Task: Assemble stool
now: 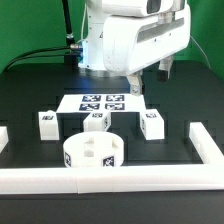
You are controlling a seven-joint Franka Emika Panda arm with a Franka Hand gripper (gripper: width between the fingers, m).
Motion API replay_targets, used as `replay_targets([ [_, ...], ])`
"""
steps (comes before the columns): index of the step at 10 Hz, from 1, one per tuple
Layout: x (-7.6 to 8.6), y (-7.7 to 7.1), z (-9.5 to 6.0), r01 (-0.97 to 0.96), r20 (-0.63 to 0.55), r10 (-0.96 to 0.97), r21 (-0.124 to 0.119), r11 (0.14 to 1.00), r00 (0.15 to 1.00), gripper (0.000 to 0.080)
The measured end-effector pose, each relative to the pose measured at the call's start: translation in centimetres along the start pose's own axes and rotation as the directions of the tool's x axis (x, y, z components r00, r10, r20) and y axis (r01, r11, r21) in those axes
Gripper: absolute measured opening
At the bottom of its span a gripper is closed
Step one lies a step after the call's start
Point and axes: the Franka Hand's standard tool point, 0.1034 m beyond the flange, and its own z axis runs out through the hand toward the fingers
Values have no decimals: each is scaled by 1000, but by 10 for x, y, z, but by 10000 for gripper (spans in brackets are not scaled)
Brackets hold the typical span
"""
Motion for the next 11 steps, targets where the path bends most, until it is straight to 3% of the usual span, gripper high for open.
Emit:
replay_targets([
  [4,-41,7,15,275,14,-275,17,961,961,650],
  [6,-51,20,11,366,10,-366,14,930,930,650],
  [9,-52,19,15,338,11,-338,20,941,941,650],
  [11,-69,27,32,269,25,-270,47,962,963,650],
])
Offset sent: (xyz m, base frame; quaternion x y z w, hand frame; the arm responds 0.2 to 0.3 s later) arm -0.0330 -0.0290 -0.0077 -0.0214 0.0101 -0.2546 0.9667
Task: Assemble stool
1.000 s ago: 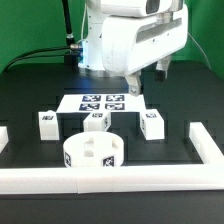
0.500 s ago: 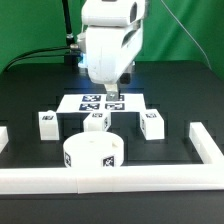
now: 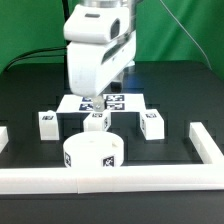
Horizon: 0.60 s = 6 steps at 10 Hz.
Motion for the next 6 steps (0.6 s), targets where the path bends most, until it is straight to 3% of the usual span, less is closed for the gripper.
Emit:
replay_targets([
  [2,-6,0,13,-23,5,23,18,1000,1000,650],
  [6,-9,6,37,-33,-1,33,21,999,999,650],
])
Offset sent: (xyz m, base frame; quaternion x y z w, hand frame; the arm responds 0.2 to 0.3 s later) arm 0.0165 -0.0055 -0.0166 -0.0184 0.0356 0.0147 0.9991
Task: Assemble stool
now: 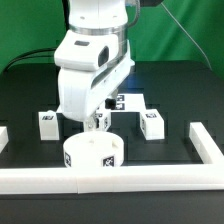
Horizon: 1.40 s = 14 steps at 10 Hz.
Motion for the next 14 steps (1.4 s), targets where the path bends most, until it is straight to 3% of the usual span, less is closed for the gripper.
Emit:
replay_targets([
  [1,-1,1,7,-2,-2,2,1,1000,1000,650],
  [5,-1,1,7,-1,-1,1,2,1000,1000,650],
  [6,1,3,7,-3,-6,3,-10,1000,1000,650],
  [8,3,16,15,-9,-11,9,-15,1000,1000,650],
  [12,8,15,29,-13,-15,13,-15,1000,1000,650],
  [13,8,15,29,-15,-15,14,-15,1000,1000,565],
  [14,8,15,29,-15,-15,14,-15,1000,1000,429],
])
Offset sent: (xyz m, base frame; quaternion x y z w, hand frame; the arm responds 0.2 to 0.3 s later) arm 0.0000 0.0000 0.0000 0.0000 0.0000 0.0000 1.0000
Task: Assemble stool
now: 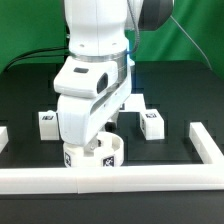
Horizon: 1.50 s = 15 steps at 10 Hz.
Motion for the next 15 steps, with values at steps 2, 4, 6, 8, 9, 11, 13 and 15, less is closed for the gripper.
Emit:
replay_targets([
  [2,0,0,-1,0,0,0,-1,1000,1000,320],
  [4,0,0,-1,0,0,0,-1,1000,1000,320],
  [6,0,0,-1,0,0,0,-1,1000,1000,320],
  [8,0,0,-1,0,0,0,-1,1000,1000,320],
  [9,2,0,-1,2,-1,-2,-1,1000,1000,320],
  [11,31,-9,-2,24,-10,-24,-4,1000,1000,320],
  [13,62,-18,-4,63,-23,-63,-9,998,998,320],
  [15,91,-24,-3,64,-40,-65,-10,998,997,320],
])
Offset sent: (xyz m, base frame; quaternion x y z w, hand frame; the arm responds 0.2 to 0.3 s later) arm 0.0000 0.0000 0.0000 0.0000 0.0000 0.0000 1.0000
